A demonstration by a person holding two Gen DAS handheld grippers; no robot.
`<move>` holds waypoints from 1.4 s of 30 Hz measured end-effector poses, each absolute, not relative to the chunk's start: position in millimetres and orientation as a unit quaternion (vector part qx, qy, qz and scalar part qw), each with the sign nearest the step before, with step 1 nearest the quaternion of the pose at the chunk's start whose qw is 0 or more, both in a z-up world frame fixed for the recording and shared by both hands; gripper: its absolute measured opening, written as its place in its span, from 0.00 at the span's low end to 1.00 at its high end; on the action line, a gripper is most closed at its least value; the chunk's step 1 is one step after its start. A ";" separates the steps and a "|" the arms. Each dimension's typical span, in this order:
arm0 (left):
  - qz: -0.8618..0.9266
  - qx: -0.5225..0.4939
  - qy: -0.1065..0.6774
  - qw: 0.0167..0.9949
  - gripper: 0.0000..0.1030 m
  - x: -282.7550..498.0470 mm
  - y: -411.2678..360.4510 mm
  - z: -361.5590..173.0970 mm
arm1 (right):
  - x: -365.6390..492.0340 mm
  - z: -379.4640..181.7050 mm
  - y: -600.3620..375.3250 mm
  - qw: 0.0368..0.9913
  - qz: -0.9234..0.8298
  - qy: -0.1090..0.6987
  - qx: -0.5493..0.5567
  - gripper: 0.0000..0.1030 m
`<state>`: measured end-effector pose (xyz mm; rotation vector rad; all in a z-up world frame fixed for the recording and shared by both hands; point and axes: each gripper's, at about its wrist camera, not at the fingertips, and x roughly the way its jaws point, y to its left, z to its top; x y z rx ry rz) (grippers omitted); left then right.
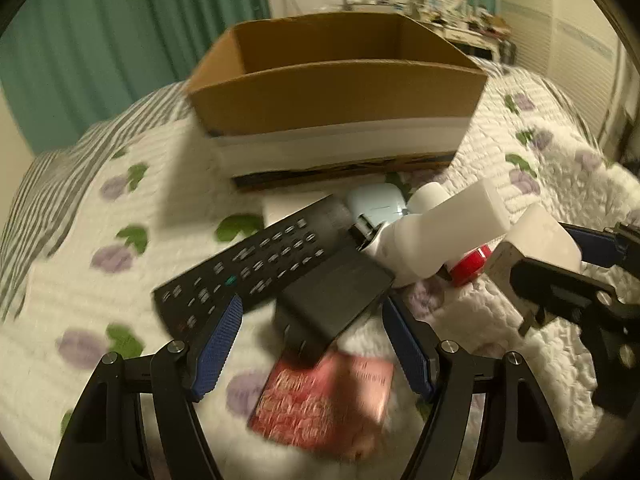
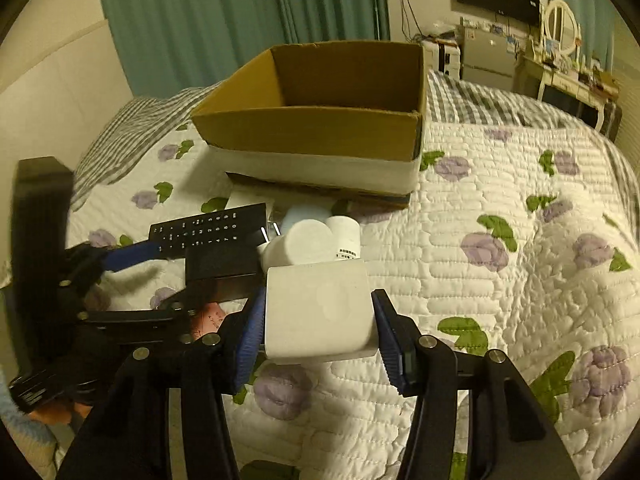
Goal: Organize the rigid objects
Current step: 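Grasp the white adapter with the right gripper while the left gripper grasps the black adapter, then carry both adapters over the cardboard box and open both grippers to drop them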
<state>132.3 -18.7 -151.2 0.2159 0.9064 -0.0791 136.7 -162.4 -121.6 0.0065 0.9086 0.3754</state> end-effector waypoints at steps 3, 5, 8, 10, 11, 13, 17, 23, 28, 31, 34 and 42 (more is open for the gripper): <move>-0.062 0.128 0.449 0.882 0.71 145.3 -31.4 -163.2 | 140.6 -127.0 -163.6 0.877 0.184 0.445 0.010 0.50; -0.062 0.133 0.451 0.880 0.70 148.3 -34.3 -165.5 | 142.6 -130.4 -164.9 0.873 0.186 0.450 0.015 0.50; -0.065 0.124 0.450 0.882 0.61 143.4 -30.9 -161.0 | 144.2 -136.3 -167.3 0.870 0.185 0.457 0.018 0.50; -0.072 0.114 0.452 0.882 0.51 136.1 -27.3 -157.8 | 144.8 -137.8 -168.5 0.869 0.183 0.460 0.020 0.50; -0.077 0.111 0.453 0.881 0.49 132.5 -27.3 -156.5 | 144.6 -137.4 -168.7 0.869 0.182 0.459 0.019 0.50; -0.089 0.109 0.454 0.880 0.44 123.4 -29.7 -154.3 | 142.3 -135.3 -168.1 0.871 0.182 0.456 0.017 0.50; -0.104 0.107 0.450 0.881 0.42 105.6 -37.2 -148.4 | 136.1 -127.0 -167.7 0.877 0.176 0.446 0.010 0.50; -0.088 0.076 0.414 0.903 0.39 82.9 -30.5 -115.6 | 123.6 -108.2 -170.6 0.887 0.175 0.427 -0.002 0.50; -0.063 0.068 0.374 0.923 0.38 84.8 -21.2 -75.7 | 118.9 -82.3 -172.0 0.898 0.181 0.401 -0.008 0.50; -0.058 0.064 0.356 0.930 0.38 96.5 -17.7 -52.6 | 122.7 -66.0 -174.0 0.902 0.186 0.388 -0.005 0.50; -0.055 0.066 0.336 0.938 0.38 110.6 -15.4 -30.7 | 132.0 -48.2 -176.5 0.909 0.186 0.373 -0.009 0.50; -0.056 0.073 0.314 0.945 0.38 183.5 -18.1 4.7 | 190.7 -5.6 -175.6 0.924 0.186 0.333 -0.023 0.50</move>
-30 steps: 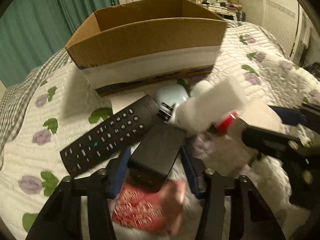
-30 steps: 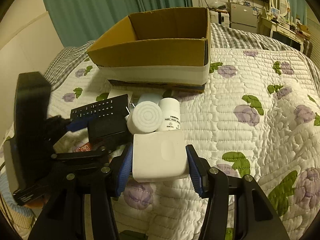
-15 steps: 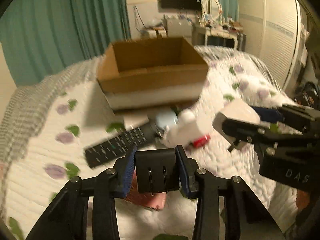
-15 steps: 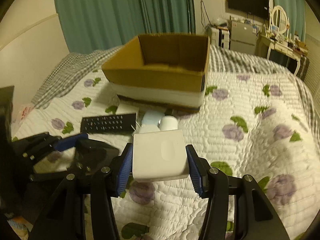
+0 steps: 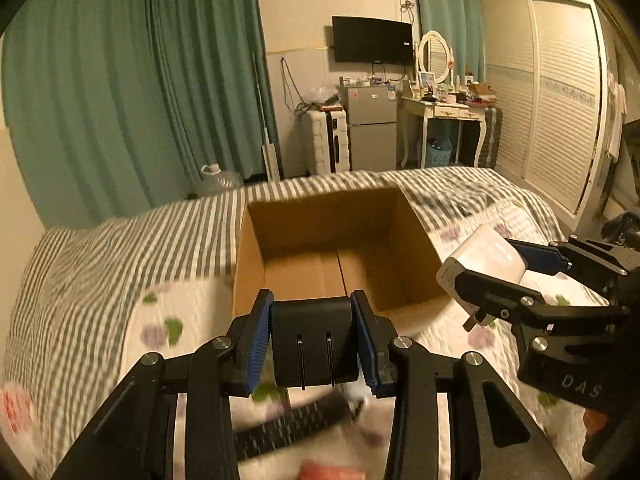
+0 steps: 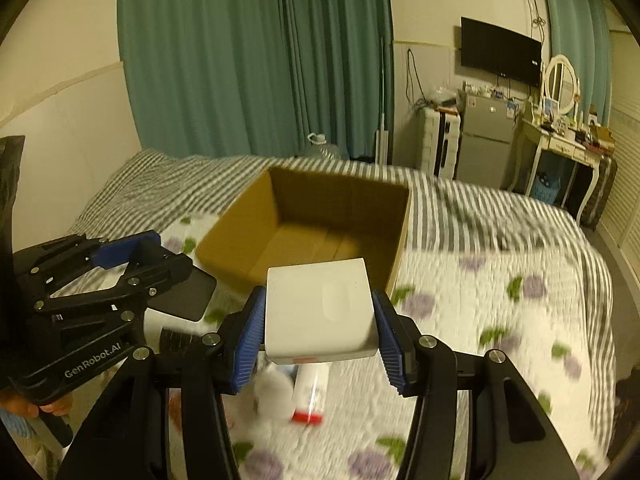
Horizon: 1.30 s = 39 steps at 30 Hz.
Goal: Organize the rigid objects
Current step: 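Carry both adapters over the cardboard box and open both grippers to drop them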
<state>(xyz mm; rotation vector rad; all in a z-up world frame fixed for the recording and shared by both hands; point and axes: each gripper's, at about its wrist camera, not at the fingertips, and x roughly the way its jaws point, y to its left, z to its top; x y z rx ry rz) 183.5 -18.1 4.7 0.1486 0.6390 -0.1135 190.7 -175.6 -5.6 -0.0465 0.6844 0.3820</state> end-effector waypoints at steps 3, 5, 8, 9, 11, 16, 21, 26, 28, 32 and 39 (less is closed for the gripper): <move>-0.055 0.076 0.312 0.946 0.38 216.8 -17.9 6.8 | 218.8 0.8 -171.7 0.926 0.187 0.327 -0.025 0.50; -0.053 0.085 0.315 0.944 0.38 236.2 -19.5 2.0 | 238.3 1.3 -169.1 0.926 0.188 0.327 -0.025 0.50; -0.053 0.091 0.328 0.939 0.38 261.9 -20.2 -16.2 | 263.7 -6.1 -165.1 0.925 0.186 0.330 -0.031 0.50; -0.052 0.093 0.334 0.936 0.38 269.3 -19.8 -24.3 | 270.2 -9.8 -165.0 0.924 0.187 0.332 -0.033 0.50; -0.052 0.094 0.347 0.932 0.38 278.8 -19.3 -38.5 | 282.8 -21.7 -165.7 0.921 0.189 0.340 -0.032 0.50; -0.056 0.085 0.374 0.922 0.39 292.0 -15.3 -66.7 | 297.9 -50.5 -166.8 0.911 0.190 0.366 -0.027 0.50; -0.047 0.053 0.400 0.914 0.41 293.8 -8.2 -73.1 | 303.8 -58.4 -165.2 0.910 0.186 0.371 -0.030 0.50; -0.043 0.060 0.356 0.932 0.50 282.1 -3.1 -52.8 | 309.6 -60.2 -159.6 0.913 0.183 0.363 -0.032 0.50; -0.043 0.060 0.351 0.934 0.50 278.8 -0.1 -48.1 | 314.1 -63.0 -156.8 0.913 0.182 0.364 -0.035 0.50; -0.032 0.062 0.347 0.935 0.50 277.0 6.4 -44.1 | 317.3 -65.0 -157.2 0.918 0.165 0.360 -0.029 0.70; -0.012 0.058 0.338 0.939 0.53 250.8 13.1 -24.1 | 289.2 -39.8 -175.1 0.936 0.142 0.321 -0.023 0.81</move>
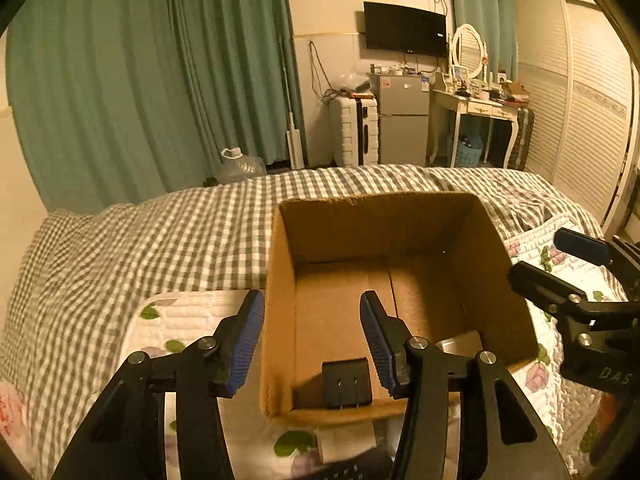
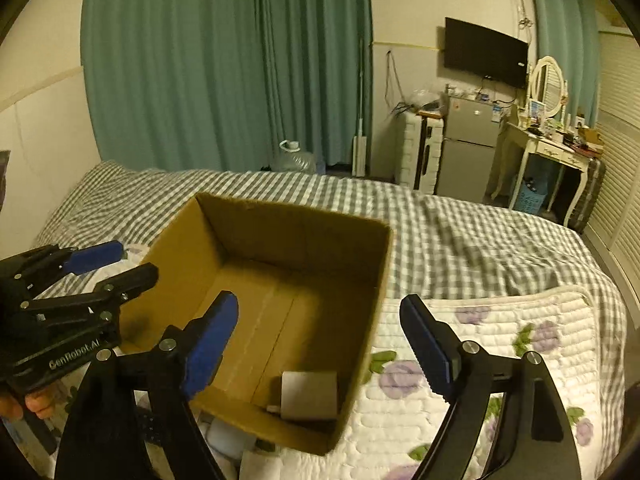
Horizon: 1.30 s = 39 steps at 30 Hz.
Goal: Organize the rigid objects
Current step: 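Carry both adapters over the cardboard box and open both grippers to drop them, then grasp the red rose card case with the left gripper while the right gripper grasps the white hair dryer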
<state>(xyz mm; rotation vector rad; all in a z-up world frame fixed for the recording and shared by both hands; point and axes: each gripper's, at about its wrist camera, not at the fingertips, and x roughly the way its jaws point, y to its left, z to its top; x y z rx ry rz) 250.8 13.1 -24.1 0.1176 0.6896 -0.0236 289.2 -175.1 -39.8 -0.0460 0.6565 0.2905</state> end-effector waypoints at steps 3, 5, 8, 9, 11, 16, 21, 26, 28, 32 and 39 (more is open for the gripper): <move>-0.005 0.049 0.331 0.942 0.55 227.9 13.9 -11.4 | 269.8 -27.3 -183.1 0.939 0.138 0.316 -0.022 0.81; 0.002 0.055 0.330 0.943 0.56 212.5 13.1 -5.9 | 255.5 -18.9 -185.1 0.940 0.141 0.309 -0.025 0.81; 0.012 0.060 0.332 0.941 0.59 188.3 11.8 -2.6 | 233.7 -8.7 -184.4 0.940 0.145 0.306 -0.034 0.81; 0.013 0.058 0.335 0.940 0.59 178.9 11.5 -3.6 | 226.4 -6.4 -184.9 0.940 0.147 0.306 -0.034 0.81; 0.015 0.059 0.341 0.938 0.59 164.3 11.5 -7.7 | 210.8 -3.7 -185.1 0.939 0.154 0.307 -0.035 0.82; 0.017 0.046 0.360 0.932 0.60 136.0 12.6 -32.1 | 174.7 -11.9 -187.2 0.938 0.153 0.309 -0.048 0.83; 0.015 0.031 0.388 0.921 0.60 120.3 14.7 -71.1 | 159.3 -38.3 -189.3 0.930 0.156 0.331 -0.040 0.83; 0.003 0.034 0.444 0.896 0.60 113.7 11.6 -118.4 | 152.5 -72.8 -183.6 0.918 0.159 0.359 -0.051 0.83; -0.014 0.031 0.470 0.882 0.60 108.2 9.0 -137.0 | 152.7 -83.3 -181.1 0.915 0.159 0.368 -0.056 0.83; -0.026 0.054 0.507 0.860 0.61 103.1 -1.3 -163.8 | 157.1 -97.6 -183.9 0.909 0.155 0.384 -0.052 0.83; -0.036 0.028 0.520 0.853 0.73 108.7 4.9 -177.0 | 164.6 -108.0 -189.9 0.902 0.149 0.404 -0.038 0.83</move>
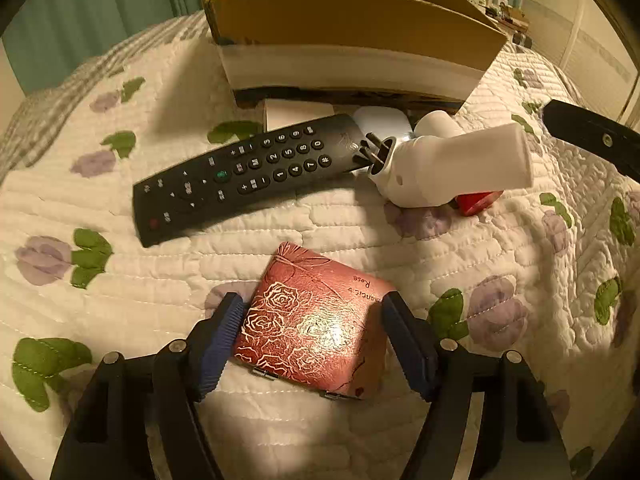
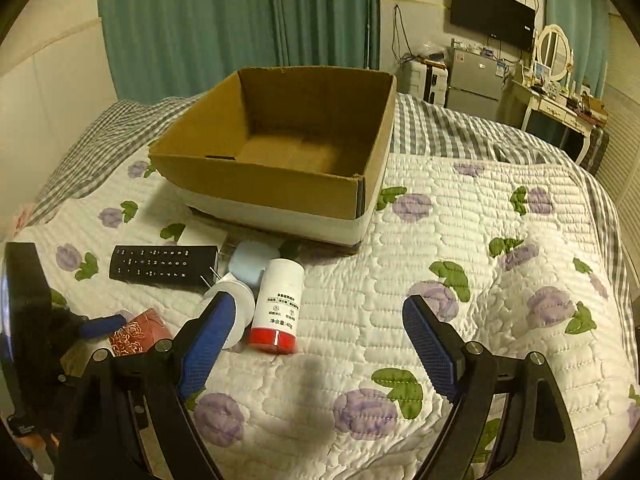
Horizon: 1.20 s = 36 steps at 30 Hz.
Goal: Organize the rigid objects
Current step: 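Grasp the red rose card case with the left gripper while the right gripper grasps the white hair dryer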
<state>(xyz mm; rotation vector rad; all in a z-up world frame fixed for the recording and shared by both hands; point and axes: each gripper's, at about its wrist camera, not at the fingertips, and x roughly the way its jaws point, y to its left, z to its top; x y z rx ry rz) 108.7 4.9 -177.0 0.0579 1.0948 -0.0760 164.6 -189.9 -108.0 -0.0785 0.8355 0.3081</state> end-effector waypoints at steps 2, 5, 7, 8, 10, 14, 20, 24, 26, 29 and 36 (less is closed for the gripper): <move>-0.037 0.034 0.519 0.853 0.73 107.9 1.9 -178.1 | 165.0 -108.1 -190.2 0.902 0.148 0.405 -0.036 0.83; -0.047 0.056 0.528 0.846 0.77 104.6 -6.4 -180.5 | 165.1 -108.7 -189.6 0.901 0.146 0.406 -0.037 0.83; -0.048 0.081 0.530 0.843 0.77 103.5 -13.3 -183.0 | 164.4 -108.2 -189.4 0.902 0.144 0.406 -0.037 0.83; -0.048 0.081 0.530 0.843 0.77 103.8 -13.5 -183.4 | 164.2 -107.7 -189.7 0.902 0.144 0.405 -0.037 0.83; -0.051 0.063 0.533 0.842 0.77 107.0 -8.7 -184.5 | 163.9 -107.5 -190.7 0.903 0.141 0.404 -0.037 0.83; -0.051 0.071 0.519 0.850 0.73 110.4 -12.1 -184.6 | 164.6 -110.2 -190.0 0.901 0.139 0.408 -0.039 0.83; -0.044 0.057 0.489 0.869 0.71 106.2 -6.0 -161.8 | 159.7 -107.2 -189.1 0.906 0.149 0.395 -0.041 0.83; -0.012 0.047 0.444 0.894 0.71 105.9 5.2 -134.0 | 157.3 -105.1 -181.7 0.903 0.177 0.390 -0.041 0.83; 0.011 0.055 0.428 0.902 0.71 107.5 11.8 -127.6 | 157.5 -108.3 -172.7 0.896 0.196 0.396 -0.049 0.83; 0.033 0.057 0.418 0.906 0.71 106.3 19.9 -124.6 | 157.0 -116.6 -157.8 0.883 0.222 0.408 -0.065 0.83; 0.024 0.038 0.425 0.904 0.71 110.6 29.7 -126.5 | 160.1 -152.1 -112.7 0.837 0.272 0.459 -0.122 0.56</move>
